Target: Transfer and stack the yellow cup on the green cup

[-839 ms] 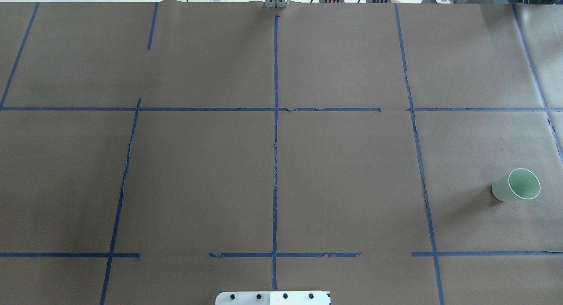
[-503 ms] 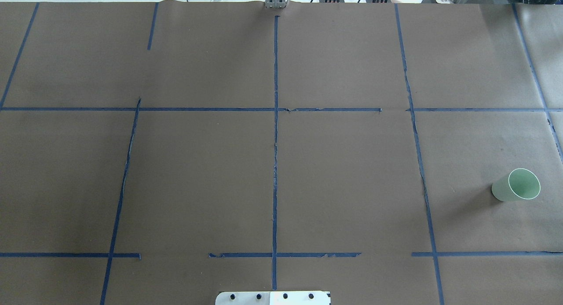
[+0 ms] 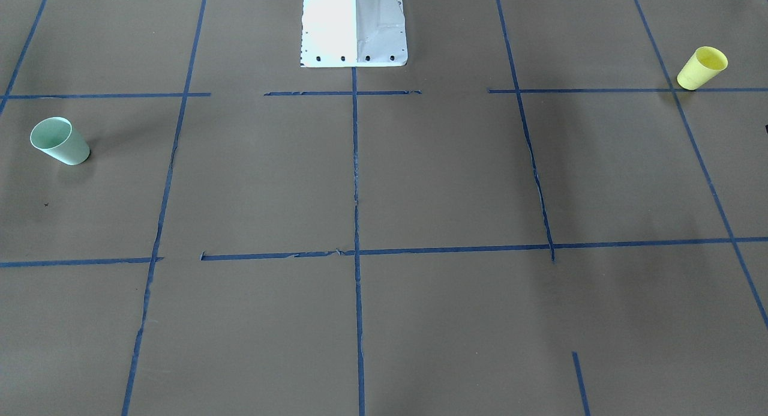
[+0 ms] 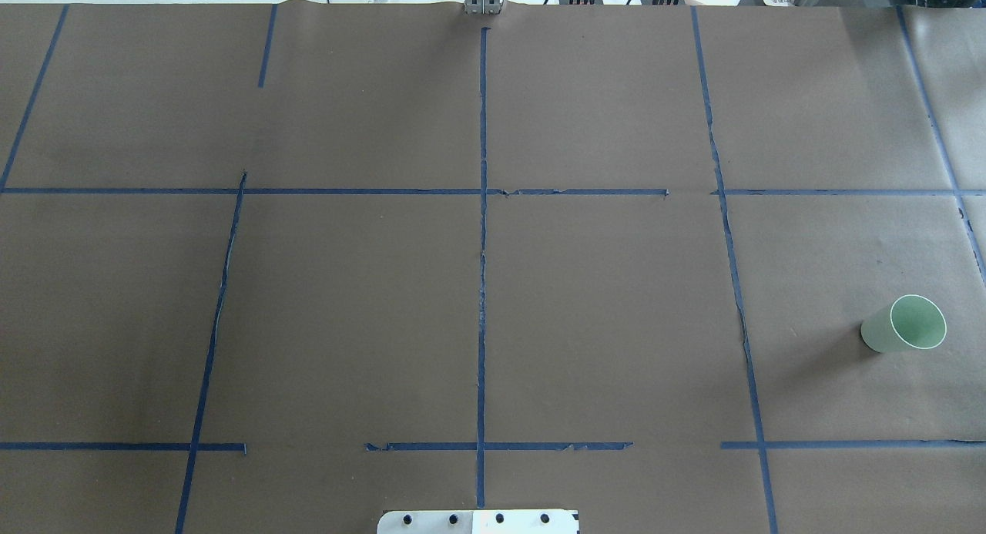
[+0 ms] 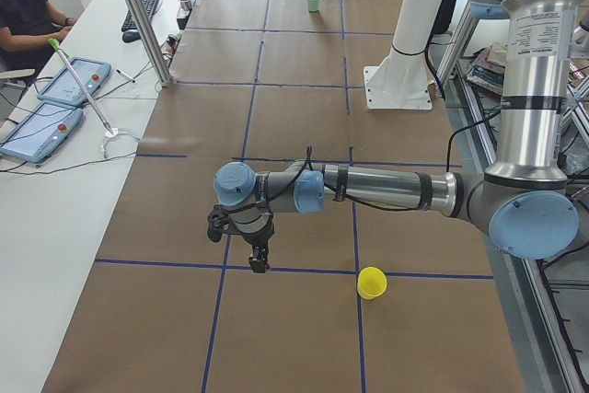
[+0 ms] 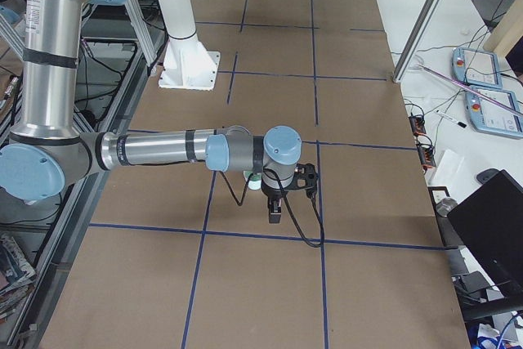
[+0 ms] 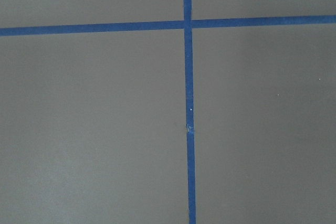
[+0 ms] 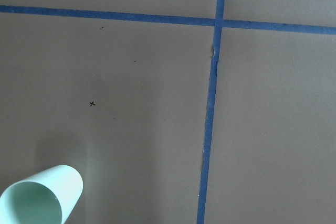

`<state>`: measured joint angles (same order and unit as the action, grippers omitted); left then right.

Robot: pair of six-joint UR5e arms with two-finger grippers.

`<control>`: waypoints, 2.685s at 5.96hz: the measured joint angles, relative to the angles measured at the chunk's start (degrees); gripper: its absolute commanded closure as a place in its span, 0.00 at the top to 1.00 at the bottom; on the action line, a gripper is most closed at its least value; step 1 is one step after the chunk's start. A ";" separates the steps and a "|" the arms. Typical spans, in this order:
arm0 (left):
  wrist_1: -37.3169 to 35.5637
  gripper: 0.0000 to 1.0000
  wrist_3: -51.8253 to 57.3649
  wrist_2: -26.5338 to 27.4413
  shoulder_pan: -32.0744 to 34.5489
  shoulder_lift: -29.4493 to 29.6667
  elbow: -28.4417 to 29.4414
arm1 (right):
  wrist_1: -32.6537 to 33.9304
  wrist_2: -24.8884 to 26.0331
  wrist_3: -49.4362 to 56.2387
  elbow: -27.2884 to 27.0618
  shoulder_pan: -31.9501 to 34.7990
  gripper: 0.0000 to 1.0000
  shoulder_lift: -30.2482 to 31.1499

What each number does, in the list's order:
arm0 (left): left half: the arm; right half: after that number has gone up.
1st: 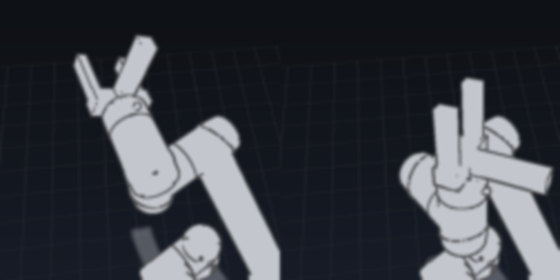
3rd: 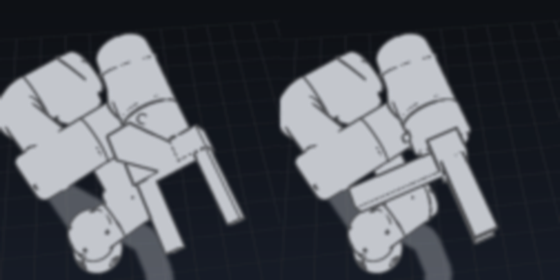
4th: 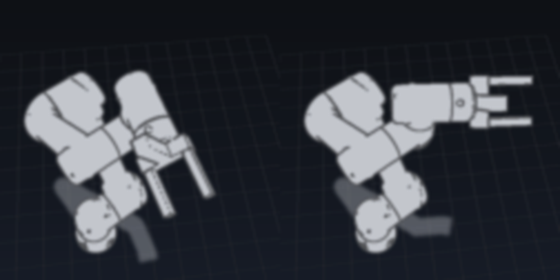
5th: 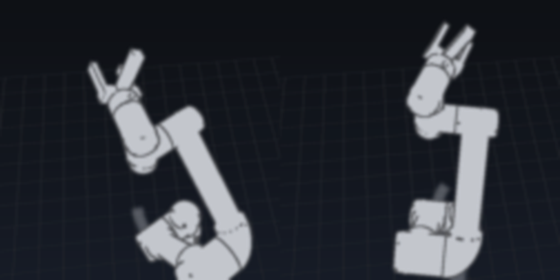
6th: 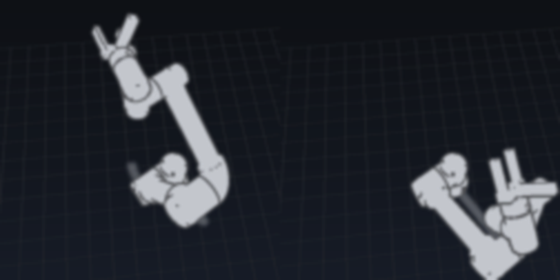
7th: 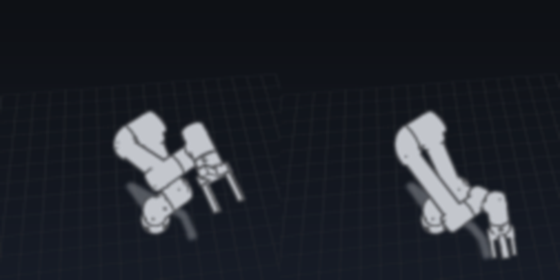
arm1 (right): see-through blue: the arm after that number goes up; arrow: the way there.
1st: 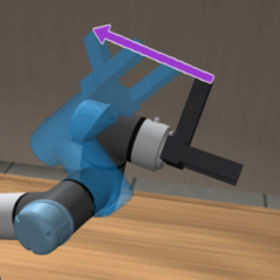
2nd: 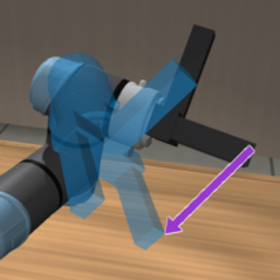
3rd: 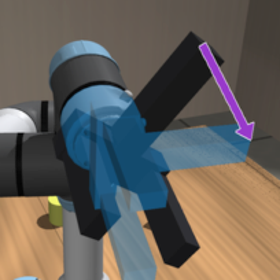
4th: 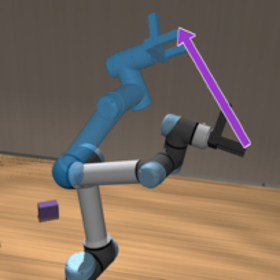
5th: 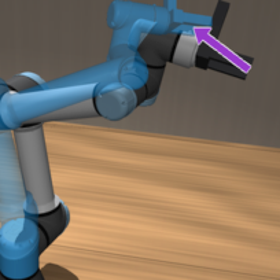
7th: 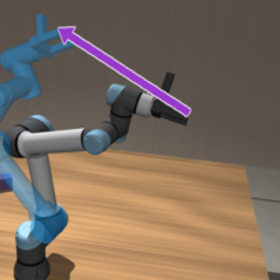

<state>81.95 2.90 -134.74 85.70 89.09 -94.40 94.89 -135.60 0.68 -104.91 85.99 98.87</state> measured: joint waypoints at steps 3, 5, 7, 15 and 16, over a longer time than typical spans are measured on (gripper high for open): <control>2.32 1.00 -6.72 -5.63 -3.68 -0.28 -2.99 | -7.33 -0.42 -0.07 0.27 -0.31 1.00 0.82; 7.93 1.00 -30.86 -1.35 -11.09 -0.23 -4.26 | -11.36 -1.88 -0.23 0.38 -0.96 1.00 0.95; 10.91 1.00 -59.42 12.64 -21.03 -0.15 -6.07 | -11.82 -3.66 -0.52 0.47 -1.24 1.00 1.03; -23.61 1.00 -145.19 41.04 -49.84 -3.73 -10.60 | -12.18 -6.61 -0.69 0.03 -6.15 1.00 2.70; -27.94 1.00 -152.25 40.98 -51.79 -4.09 -10.34 | -12.22 -6.64 -0.74 0.02 -7.19 1.00 2.52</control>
<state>54.01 -149.34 -93.77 33.91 85.00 -104.75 82.68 -142.24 -0.06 -104.89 78.80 101.39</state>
